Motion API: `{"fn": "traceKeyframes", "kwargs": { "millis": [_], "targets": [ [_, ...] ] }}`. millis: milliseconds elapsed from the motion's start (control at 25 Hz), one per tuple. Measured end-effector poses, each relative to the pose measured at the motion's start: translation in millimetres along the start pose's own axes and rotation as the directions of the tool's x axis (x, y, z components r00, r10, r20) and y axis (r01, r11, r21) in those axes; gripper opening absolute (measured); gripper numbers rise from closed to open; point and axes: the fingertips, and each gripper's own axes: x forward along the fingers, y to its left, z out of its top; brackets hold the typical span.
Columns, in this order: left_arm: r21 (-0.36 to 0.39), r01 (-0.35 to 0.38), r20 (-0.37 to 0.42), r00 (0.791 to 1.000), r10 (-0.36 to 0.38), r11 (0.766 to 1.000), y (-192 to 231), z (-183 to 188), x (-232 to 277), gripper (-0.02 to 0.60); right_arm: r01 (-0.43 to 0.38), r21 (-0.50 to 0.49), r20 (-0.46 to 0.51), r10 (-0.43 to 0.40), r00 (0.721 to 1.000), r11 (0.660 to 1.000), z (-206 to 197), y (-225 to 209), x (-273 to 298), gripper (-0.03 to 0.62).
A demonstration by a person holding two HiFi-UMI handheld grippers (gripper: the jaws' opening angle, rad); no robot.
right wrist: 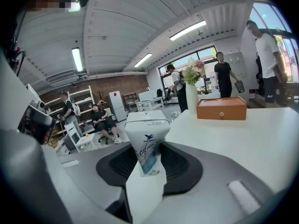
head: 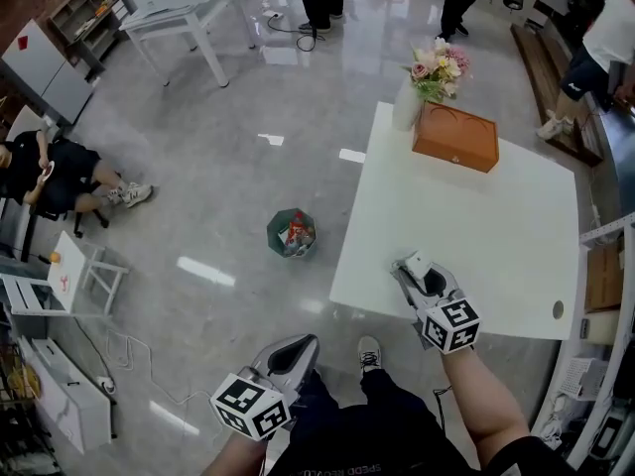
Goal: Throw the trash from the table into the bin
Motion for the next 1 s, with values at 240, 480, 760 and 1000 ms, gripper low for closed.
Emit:
{"fn": "traceKeyframes", "kwargs": {
  "millis": [240,480,760,1000],
  "targets": [
    [0.009,-0.015,0.034,0.999,0.014,1.000,17.0,12.8,-23.4,0.006,-0.128,0.014,0.035,0.127,0.991,0.992,25.8,79.6,7.3,0.152],
    [0.033,-0.049,0.072,0.996,0.046,0.998,51.7,31.9,-52.3,0.006,-0.219,0.014,0.071,0.218,0.973,0.976,51.7,155.1,27.0,0.150],
    [0.073,-0.056,0.092,0.995,0.049,0.996,97.1,52.2,-86.8,0.006,-0.253,0.022,0.106,0.249,0.963,0.967,71.7,227.5,49.3,0.150],
    [0.105,-0.036,0.100,0.995,0.026,0.994,133.5,71.6,-109.9,0.006,-0.244,0.014,0.124,0.240,0.963,0.970,82.8,275.6,66.1,0.150]
  ]
}}
